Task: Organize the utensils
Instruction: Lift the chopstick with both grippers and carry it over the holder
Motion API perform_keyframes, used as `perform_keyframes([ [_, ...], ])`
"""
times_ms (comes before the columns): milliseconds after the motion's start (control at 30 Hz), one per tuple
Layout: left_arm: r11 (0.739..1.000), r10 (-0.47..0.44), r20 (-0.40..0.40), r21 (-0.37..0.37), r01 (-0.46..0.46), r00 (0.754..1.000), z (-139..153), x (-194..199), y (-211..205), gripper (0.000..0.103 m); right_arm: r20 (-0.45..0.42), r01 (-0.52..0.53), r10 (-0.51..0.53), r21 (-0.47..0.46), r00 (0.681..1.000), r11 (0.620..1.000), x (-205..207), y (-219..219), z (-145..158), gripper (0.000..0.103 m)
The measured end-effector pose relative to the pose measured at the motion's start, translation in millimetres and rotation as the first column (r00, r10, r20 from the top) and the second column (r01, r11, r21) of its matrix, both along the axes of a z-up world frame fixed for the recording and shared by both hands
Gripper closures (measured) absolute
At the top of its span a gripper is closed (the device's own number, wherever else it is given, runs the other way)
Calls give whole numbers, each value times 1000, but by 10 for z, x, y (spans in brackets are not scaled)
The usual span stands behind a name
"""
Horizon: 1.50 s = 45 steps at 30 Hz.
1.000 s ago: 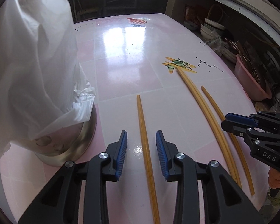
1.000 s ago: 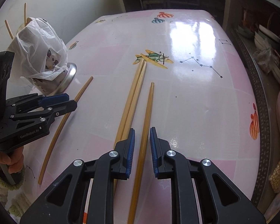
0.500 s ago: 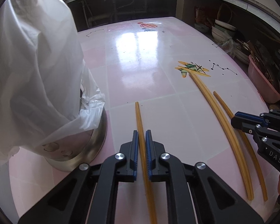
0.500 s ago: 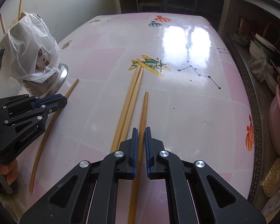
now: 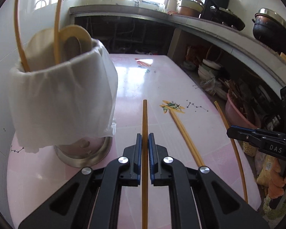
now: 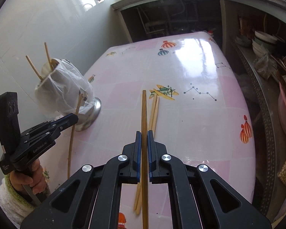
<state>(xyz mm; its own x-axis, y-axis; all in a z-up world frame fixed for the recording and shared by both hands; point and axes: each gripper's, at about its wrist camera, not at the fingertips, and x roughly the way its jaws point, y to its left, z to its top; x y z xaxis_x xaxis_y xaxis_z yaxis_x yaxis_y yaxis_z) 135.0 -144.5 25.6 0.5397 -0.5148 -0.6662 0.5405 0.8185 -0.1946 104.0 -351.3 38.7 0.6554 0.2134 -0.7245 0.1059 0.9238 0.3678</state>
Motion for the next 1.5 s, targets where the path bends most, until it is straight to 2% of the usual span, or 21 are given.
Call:
perform_keyframes([
  [133, 994, -2, 62, -106, 8, 998, 317, -234, 287, 97, 69, -23, 20, 54, 997, 998, -126, 12, 264, 99],
  [300, 979, 28, 148, -202, 2, 989, 702, -459, 662, 97, 143, -63, 46, 117, 989, 991, -147, 98, 529, 99],
  [500, 949, 76, 228, -316, 0, 971, 1253, -489, 1004, 97, 224, -110, 73, 159, 972, 981, -33, 184, 807, 99],
  [733, 919, 120, 343, -393, 26, 932, 1876, -420, 1217, 97, 264, -152, 104, 167, 959, 974, 136, 306, 915, 99],
  [900, 924, 186, 439, -383, -4, 879, 2186, -341, 1248, 97, 262, -168, 119, 176, 958, 970, 187, 365, 877, 99],
  [1000, 935, 211, 473, -352, -37, 855, 2231, -273, 1236, 97, 260, -174, 123, 183, 958, 968, 205, 368, 859, 99],
  [1167, 951, 226, 472, -297, -88, 852, 2111, -89, 1193, 97, 247, -178, 128, 193, 961, 965, 227, 371, 783, 99],
  [1500, 974, 201, 408, -179, -138, 890, 1631, 246, 1017, 97, 215, -172, 128, 201, 968, 964, 283, 376, 684, 99],
])
